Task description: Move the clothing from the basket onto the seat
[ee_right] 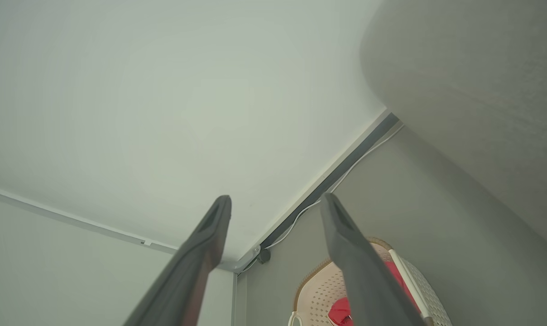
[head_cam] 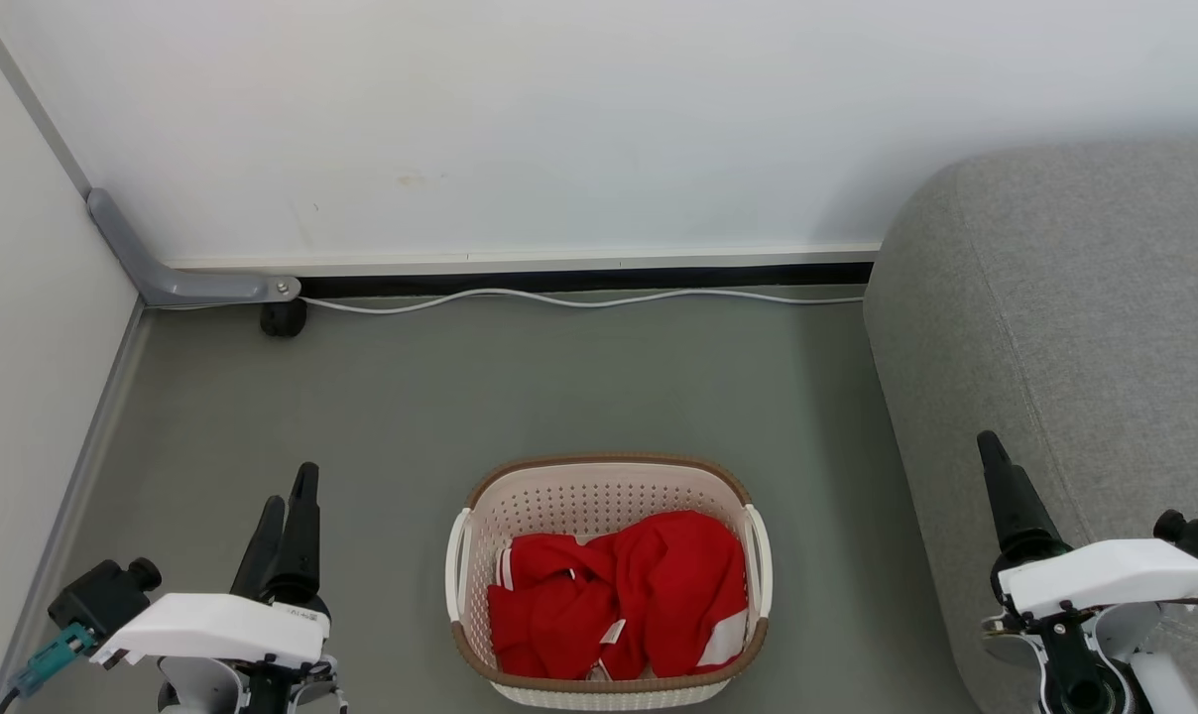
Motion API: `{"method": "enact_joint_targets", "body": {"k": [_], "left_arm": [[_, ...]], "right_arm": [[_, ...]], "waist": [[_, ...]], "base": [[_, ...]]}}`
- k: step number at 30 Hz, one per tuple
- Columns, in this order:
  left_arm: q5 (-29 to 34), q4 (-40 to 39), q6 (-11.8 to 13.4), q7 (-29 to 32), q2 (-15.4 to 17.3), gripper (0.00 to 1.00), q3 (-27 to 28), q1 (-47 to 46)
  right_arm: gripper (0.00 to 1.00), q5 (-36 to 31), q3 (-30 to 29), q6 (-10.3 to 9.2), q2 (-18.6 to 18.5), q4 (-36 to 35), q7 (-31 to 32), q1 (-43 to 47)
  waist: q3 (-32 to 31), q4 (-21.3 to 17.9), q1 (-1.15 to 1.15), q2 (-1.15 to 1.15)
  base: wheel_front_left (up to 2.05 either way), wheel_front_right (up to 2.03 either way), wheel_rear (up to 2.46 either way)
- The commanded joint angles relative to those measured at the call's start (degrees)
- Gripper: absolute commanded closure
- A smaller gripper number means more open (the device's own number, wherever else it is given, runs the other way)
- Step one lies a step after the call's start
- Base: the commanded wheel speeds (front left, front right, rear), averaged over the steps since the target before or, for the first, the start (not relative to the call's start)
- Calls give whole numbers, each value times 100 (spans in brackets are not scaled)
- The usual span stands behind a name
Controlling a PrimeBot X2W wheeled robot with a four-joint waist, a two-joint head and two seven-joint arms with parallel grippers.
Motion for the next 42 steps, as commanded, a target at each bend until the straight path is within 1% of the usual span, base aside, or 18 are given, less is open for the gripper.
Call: {"method": "enact_joint_targets", "body": {"k": [1, 14, 21, 22, 27, 28, 42], "left_arm": [[239, -146, -22, -76, 103, 0, 53, -350], [1325, -26, -27, -295, 173, 0, -3, -539], [1958, 43, -30, -413, 205, 0, 0, -663], [2129, 60, -31, -447, 208, 0, 6, -696], [2522, 85, -33, -531, 225, 0, -11, -775], [2522, 85, -33, -531, 225, 0, -11, -775], [3558, 265, -38, -767, 272, 0, 13, -996]], "right_arm": [[0, -213, 83, 22, -99, -120, -104, -327], [0, -1445, 154, 23, -105, 66, -323, -567], [0, -2032, 228, 23, -114, 172, -441, -719], [0, -2171, 252, 23, -114, 189, -475, -761], [0, -2513, 286, 24, -120, 238, -558, -860], [0, -2513, 286, 24, -120, 238, -558, -860], [0, -3616, 411, 25, -169, 367, -794, -1104]], "waist": [[2, -2, 0, 0], [51, -23, 0, 0], [91, -34, 0, 0], [101, -39, 0, 0], [127, -48, 0, 0], [127, -48, 0, 0], [174, -76, 0, 0]], "base": [[0, 0, 0], [0, 0, 0], [0, 0, 0], [0, 0, 0], [0, 0, 0], [0, 0, 0], [0, 0, 0]]}}
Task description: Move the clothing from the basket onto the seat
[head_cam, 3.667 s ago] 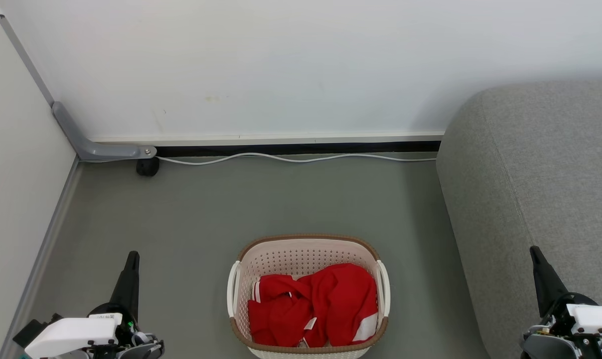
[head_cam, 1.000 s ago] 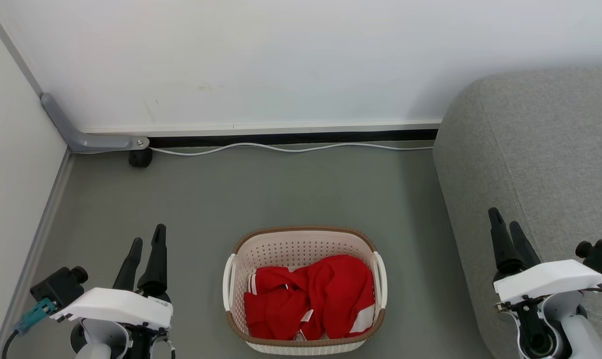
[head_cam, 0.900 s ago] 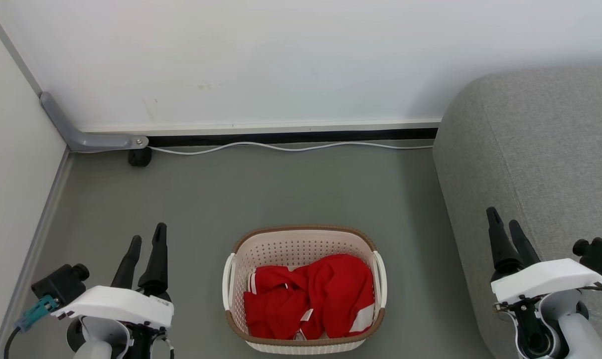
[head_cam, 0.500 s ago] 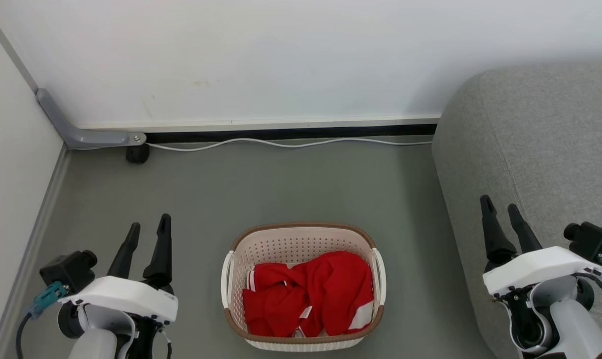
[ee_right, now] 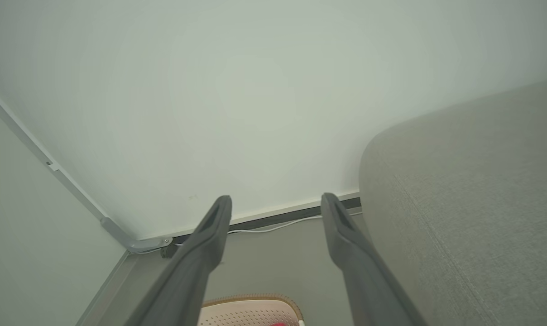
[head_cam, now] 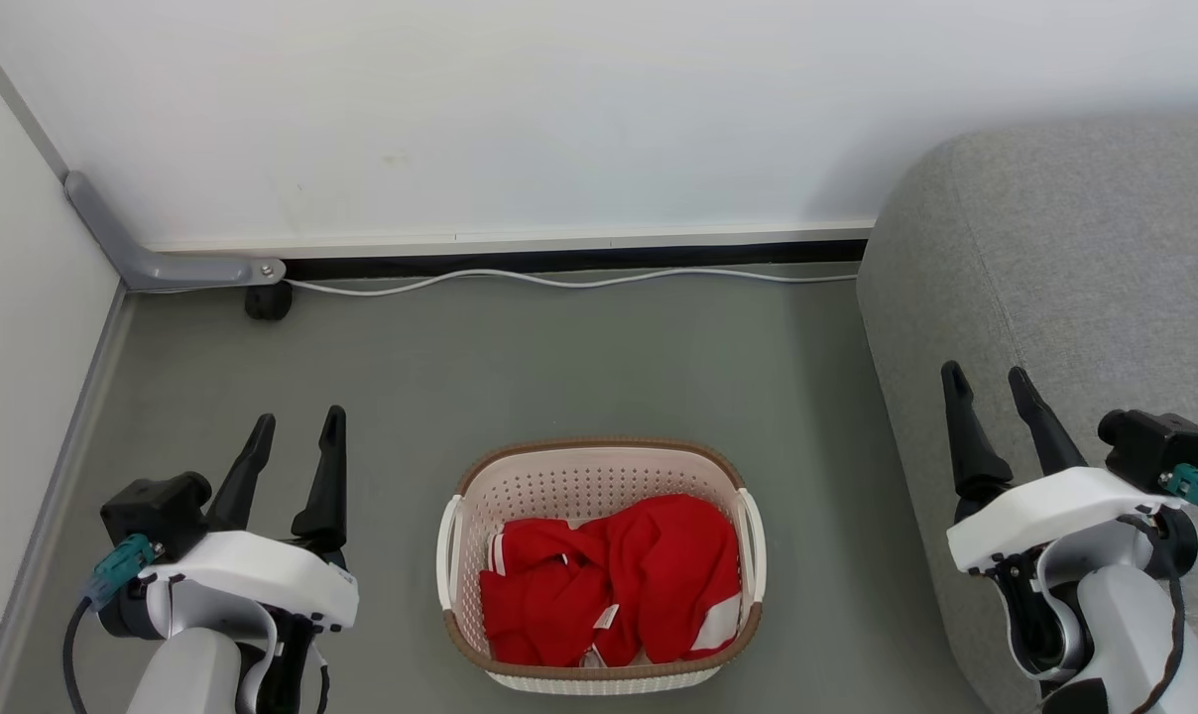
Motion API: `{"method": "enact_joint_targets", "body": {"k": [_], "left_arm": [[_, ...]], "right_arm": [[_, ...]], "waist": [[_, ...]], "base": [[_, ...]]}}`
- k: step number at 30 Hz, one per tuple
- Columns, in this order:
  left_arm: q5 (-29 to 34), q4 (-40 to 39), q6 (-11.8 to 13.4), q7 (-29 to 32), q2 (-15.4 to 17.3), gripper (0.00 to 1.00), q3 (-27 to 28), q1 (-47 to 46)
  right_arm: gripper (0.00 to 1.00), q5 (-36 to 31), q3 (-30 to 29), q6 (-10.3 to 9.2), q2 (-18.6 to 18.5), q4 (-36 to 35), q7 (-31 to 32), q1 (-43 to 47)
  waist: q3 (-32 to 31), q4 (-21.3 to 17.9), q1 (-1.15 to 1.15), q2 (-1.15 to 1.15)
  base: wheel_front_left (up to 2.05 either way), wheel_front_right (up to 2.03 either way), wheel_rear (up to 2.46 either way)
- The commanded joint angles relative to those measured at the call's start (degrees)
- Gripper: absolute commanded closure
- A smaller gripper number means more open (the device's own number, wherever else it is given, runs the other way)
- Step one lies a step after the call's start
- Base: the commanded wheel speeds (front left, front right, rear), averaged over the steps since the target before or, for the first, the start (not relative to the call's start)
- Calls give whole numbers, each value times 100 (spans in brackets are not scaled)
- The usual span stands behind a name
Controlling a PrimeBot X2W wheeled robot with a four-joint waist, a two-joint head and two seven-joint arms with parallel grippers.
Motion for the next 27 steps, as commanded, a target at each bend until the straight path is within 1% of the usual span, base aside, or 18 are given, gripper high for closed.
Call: {"method": "enact_joint_targets", "body": {"k": [1, 10, 21, 27], "left_arm": [[184, -108, -30, -79, 136, 0, 155, -340], [922, 99, 7, -231, 122, 0, 277, -516], [1709, 430, 52, -416, 98, 0, 416, -674], [2116, 551, 121, -517, 70, 0, 535, -740]], "right_arm": [[0, -172, 117, 23, -60, -95, -102, -273], [0, -1000, 120, 24, -83, 28, -254, -435], [0, -1845, 67, 25, -66, 137, -438, -588], [0, -2293, -6, 25, -36, 133, -539, -649]], "waist": [[6, -3, 0, 0], [36, -31, 0, 0], [14, -36, 0, 0], [8, -53, 0, 0]], "base": [[0, 0, 0], [0, 0, 0], [0, 0, 0], [0, 0, 0]]}}
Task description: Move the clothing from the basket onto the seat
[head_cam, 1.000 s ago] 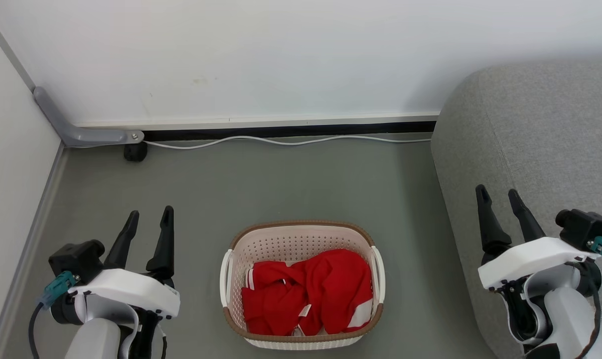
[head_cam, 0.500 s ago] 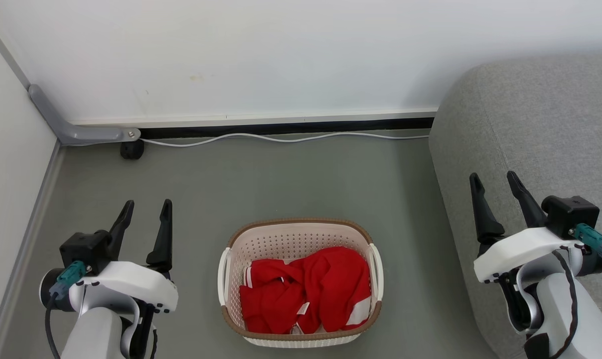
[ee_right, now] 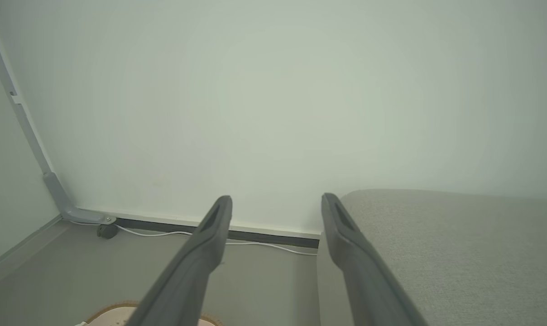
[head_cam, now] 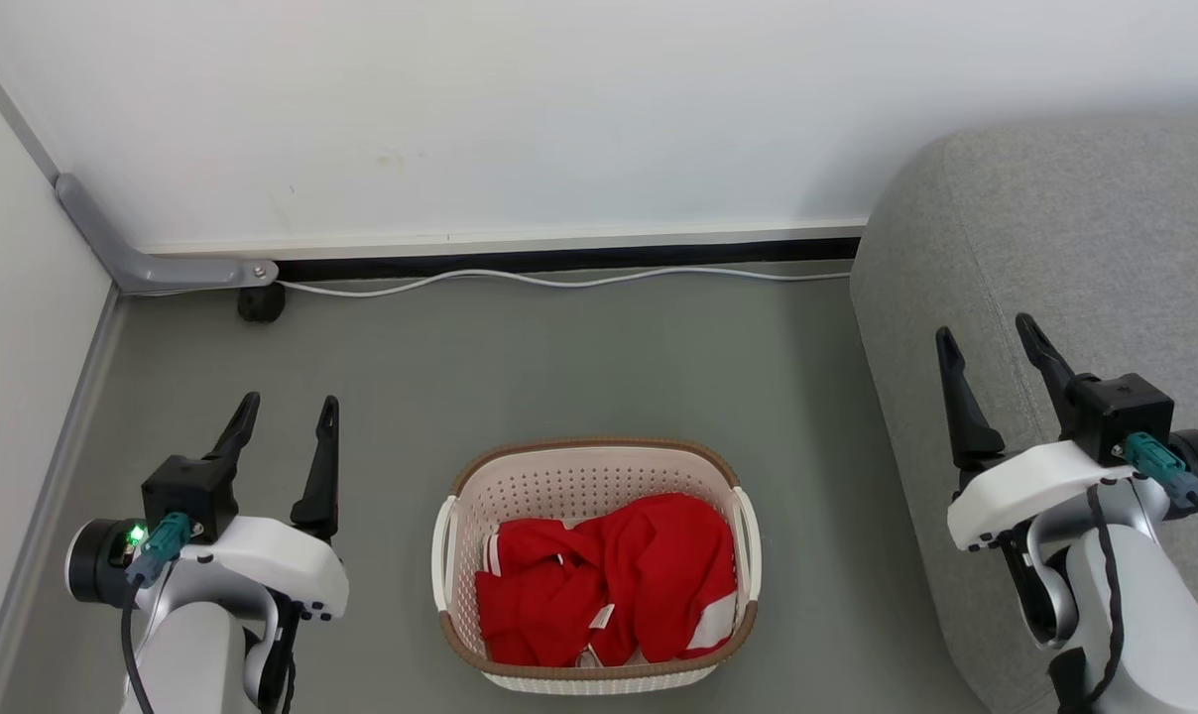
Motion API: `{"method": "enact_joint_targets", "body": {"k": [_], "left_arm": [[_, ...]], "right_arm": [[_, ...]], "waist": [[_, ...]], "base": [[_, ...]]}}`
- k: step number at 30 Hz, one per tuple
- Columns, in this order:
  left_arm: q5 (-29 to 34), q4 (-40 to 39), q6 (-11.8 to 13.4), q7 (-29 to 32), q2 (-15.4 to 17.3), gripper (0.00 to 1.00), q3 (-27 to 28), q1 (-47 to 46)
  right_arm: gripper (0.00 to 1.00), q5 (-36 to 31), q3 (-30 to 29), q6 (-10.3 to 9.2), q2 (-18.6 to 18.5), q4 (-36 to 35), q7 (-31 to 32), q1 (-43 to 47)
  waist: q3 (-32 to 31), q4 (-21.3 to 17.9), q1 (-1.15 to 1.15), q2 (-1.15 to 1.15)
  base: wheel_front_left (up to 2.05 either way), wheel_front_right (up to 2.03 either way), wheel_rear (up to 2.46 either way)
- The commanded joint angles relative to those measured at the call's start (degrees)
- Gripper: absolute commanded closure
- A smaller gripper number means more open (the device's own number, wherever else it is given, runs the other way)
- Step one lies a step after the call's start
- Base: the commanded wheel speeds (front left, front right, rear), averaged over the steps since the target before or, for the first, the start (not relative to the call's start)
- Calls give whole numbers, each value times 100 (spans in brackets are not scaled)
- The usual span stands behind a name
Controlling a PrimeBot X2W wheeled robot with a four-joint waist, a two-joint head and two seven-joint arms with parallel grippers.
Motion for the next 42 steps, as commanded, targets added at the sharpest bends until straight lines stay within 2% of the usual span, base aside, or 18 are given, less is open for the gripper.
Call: {"method": "enact_joint_targets", "body": {"k": [1, 26, 33, 42], "left_arm": [[247, -60, 69, -99, 124, 0, 234, -341], [235, -114, 7, -99, -20, 0, 517, -381], [124, -236, -34, -99, -95, 0, 505, -495], [-51, -352, -83, -99, -170, 0, 292, -926]], "right_arm": [[0, -260, 98, 24, -2, -129, -134, -267], [0, -266, -179, 24, 106, -305, -134, -326], [0, -275, -236, 24, 159, -711, -134, -501], [0, -288, -444, 24, 234, -1490, -134, -1015]], "waist": [[16, -7, 0, 0], [303, -8, 0, 0], [892, -40, 0, 0], [2176, -149, 0, 0]], "base": [[0, 0, 0], [0, 0, 0], [0, 0, 0], [0, 0, 0]]}}
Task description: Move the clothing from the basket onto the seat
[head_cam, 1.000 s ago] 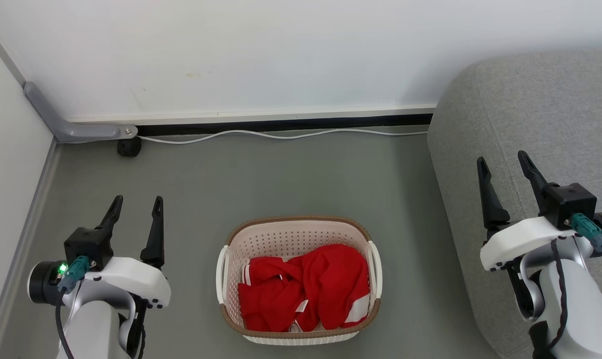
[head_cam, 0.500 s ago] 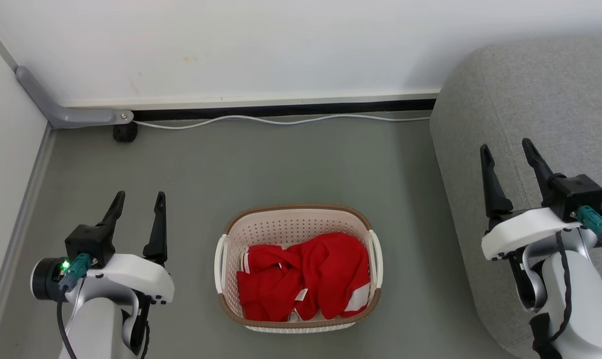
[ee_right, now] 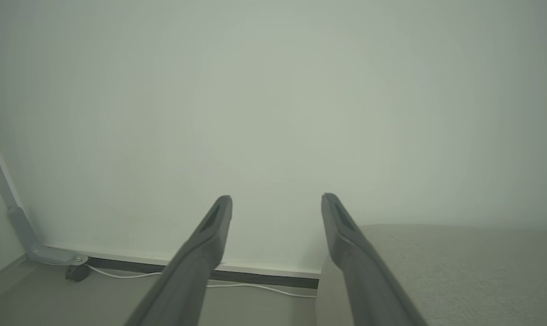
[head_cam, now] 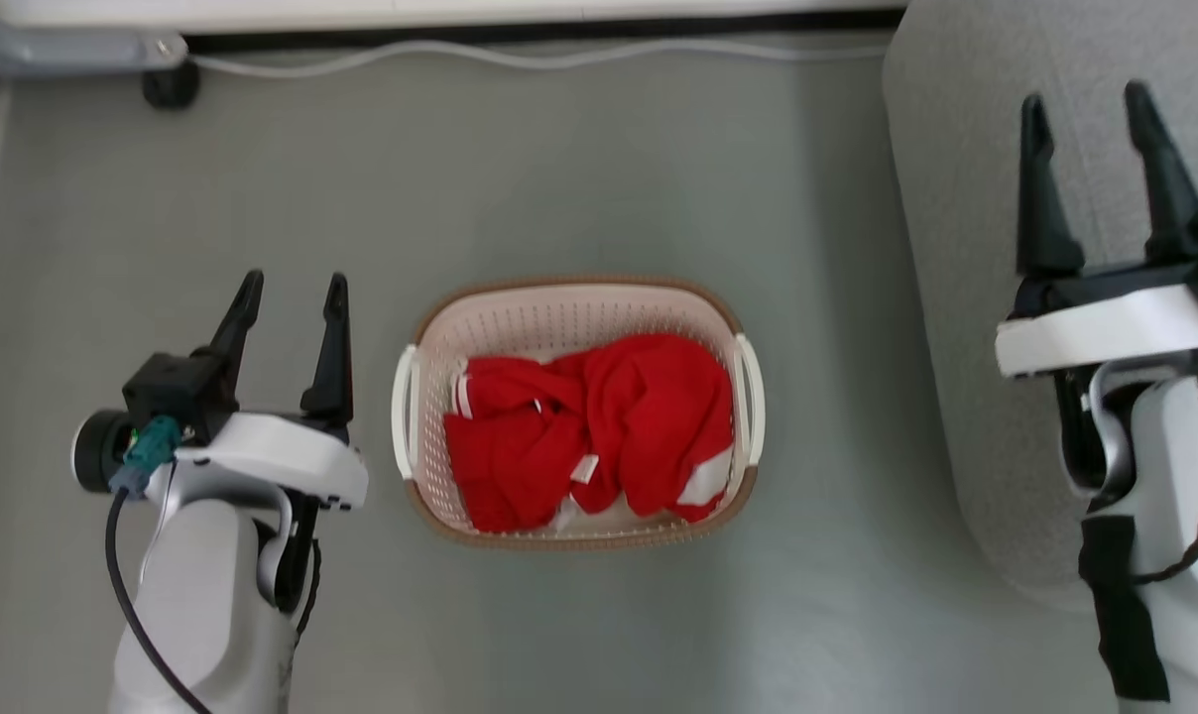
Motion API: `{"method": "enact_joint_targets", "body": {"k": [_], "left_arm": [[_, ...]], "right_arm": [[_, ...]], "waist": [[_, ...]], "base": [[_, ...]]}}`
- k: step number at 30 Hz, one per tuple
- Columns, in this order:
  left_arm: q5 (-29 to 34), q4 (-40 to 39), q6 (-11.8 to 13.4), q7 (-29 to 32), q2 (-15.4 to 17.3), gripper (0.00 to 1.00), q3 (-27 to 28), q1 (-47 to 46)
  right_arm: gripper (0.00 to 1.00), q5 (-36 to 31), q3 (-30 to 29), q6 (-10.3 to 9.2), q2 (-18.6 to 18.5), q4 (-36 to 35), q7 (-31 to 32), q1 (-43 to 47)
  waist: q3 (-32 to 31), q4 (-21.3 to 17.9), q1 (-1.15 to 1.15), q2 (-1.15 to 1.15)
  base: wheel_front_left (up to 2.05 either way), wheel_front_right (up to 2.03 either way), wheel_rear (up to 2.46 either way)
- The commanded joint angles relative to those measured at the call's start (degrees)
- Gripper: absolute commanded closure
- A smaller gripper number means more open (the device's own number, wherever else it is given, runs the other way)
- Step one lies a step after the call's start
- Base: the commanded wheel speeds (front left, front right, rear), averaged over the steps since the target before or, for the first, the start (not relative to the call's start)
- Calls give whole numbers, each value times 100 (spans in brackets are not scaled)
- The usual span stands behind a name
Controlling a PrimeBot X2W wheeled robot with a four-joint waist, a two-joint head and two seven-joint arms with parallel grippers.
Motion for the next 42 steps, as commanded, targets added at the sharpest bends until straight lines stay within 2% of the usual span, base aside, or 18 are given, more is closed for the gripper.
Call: {"method": "enact_joint_targets", "body": {"k": [1, 3, 12, 18, 24, 30, 36, 42], "left_arm": [[-97, -180, -27, -51, 93, 0, 82, -268], [-182, -153, -35, -51, 80, 0, -73, -448], [-433, 89, -39, -51, 67, 0, -727, -945], [-817, 441, -40, -51, 85, 0, -1683, -1335], [-1622, 898, -40, -51, 268, 0, -2643, -1853], [-2320, 1544, -40, -51, 402, 0, -3363, -2317], [-2857, 2044, -40, -51, 557, 0, -3804, -2847], [-3011, 2640, -40, -51, 707, 0, -4091, -3350]], "right_arm": [[0, -8, 63, 24, 39, -308, -66, -213], [0, -14, 6, 24, 62, -591, -66, -426], [0, 68, -81, 24, 92, -1064, -66, -1037], [0, 282, 12, 24, 95, -1267, -66, -1375], [0, 472, 163, 24, 95, -1358, -66, -1579], [0, 661, 304, 24, 96, -1470, -66, -1581], [0, 872, 437, 24, 96, -1578, -66, -1561], [0, 1108, 529, 24, 96, -1757, -66, -1557]], "waist": [[676, -88, 0, 0], [1148, -169, 0, 0], [2193, -391, 0, 0], [2750, -553, 0, 0], [3154, -791, 0, 0], [3349, -1075, 0, 0], [3556, -1366, 0, 0], [3791, -1623, 0, 0]], "base": [[0, 0, 0], [0, 0, 0], [0, 0, 0], [0, 0, 0], [0, 0, 0], [0, 0, 0], [0, 0, 0], [0, 0, 0]]}}
